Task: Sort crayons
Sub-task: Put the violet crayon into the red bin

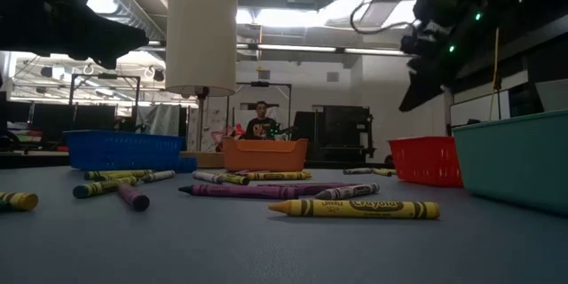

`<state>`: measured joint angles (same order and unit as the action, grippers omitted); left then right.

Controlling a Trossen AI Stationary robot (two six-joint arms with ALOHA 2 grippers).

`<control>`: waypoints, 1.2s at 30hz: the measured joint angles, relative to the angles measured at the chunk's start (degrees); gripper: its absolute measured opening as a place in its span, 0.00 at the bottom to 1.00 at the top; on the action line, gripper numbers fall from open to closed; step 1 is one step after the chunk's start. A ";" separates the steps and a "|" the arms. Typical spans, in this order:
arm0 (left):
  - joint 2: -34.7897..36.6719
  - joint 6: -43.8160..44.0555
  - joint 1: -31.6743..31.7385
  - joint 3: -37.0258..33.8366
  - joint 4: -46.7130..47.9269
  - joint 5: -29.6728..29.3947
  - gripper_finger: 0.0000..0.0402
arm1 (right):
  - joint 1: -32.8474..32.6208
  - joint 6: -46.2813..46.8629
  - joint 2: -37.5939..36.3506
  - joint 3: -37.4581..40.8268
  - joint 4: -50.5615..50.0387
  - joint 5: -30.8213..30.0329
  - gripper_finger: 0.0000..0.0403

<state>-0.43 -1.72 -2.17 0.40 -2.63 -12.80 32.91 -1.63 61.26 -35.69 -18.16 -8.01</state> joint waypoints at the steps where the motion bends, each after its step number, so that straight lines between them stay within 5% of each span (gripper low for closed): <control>1: 0.01 -0.01 0.00 0.02 0.00 0.00 0.25 | 0.82 0.84 0.71 0.65 1.38 0.03 0.33; 28: 0.02 0.00 0.01 0.02 -0.09 -0.62 0.25 | 4.42 7.15 26.79 1.71 31.14 -0.88 0.33; 36: 0.02 -0.02 0.01 0.01 -0.43 -3.30 0.25 | 6.97 10.34 31.01 -0.40 31.61 0.05 0.33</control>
<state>-0.40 -1.74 -2.16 0.42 -3.06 -16.10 39.88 8.71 92.27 -36.09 13.45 -7.97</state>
